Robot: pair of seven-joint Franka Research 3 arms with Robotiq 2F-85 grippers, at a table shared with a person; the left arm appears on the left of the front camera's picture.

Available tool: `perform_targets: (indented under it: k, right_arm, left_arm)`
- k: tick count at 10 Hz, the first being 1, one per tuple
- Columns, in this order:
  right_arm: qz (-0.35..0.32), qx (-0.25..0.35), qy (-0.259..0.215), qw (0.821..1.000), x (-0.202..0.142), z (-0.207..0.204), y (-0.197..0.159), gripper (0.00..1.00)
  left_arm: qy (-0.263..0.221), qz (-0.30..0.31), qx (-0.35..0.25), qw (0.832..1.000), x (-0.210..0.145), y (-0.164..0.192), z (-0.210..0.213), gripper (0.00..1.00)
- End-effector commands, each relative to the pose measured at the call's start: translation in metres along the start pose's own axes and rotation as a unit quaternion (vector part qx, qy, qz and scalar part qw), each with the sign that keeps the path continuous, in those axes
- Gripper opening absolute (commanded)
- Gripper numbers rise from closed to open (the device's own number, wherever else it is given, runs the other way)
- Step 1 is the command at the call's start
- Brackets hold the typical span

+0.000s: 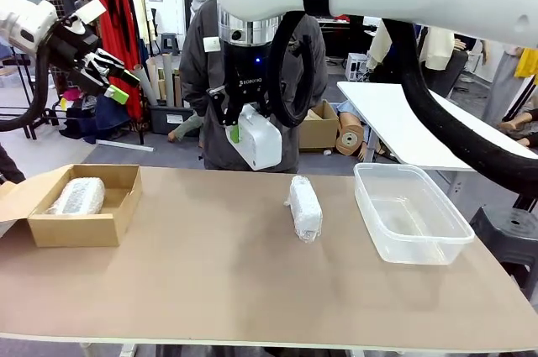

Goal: Separate and place wrapped and unwrapped clocks.
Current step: If the picked Digital clock is wrapped, place it in the Package Box ; if not, place it in the Organizing box.

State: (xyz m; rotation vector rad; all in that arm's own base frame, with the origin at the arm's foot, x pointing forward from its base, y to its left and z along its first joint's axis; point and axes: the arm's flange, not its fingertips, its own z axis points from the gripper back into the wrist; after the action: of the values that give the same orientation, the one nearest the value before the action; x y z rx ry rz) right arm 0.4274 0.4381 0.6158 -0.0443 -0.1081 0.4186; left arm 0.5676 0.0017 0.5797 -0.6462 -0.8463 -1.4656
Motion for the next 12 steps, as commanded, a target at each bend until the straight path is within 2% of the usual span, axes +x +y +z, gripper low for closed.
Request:
perform_targets:
  k: [1, 10, 11, 12]
  right_arm:
    - [0.001, 0.002, -0.005, 1.000, 0.000, 0.005, 0.000, 0.00]
    - [0.000, 0.000, 0.000, 1.000, 0.000, 0.000, 0.000, 0.00]
    - [0.029, 0.007, -0.019, 0.999, -0.007, -0.002, -0.010, 0.00]
    - [0.031, 0.018, -0.025, 0.999, -0.010, -0.003, -0.029, 0.00]
  left_arm:
    - [-0.001, 0.000, -0.001, 1.000, 0.001, -0.002, 0.001, 1.00]
    - [-0.001, 0.000, -0.001, 1.000, 0.001, -0.002, 0.001, 1.00]
    - [-0.001, 0.000, -0.001, 1.000, 0.001, -0.002, 0.001, 1.00]
    - [-0.001, 0.000, -0.001, 1.000, 0.001, -0.002, 0.001, 1.00]
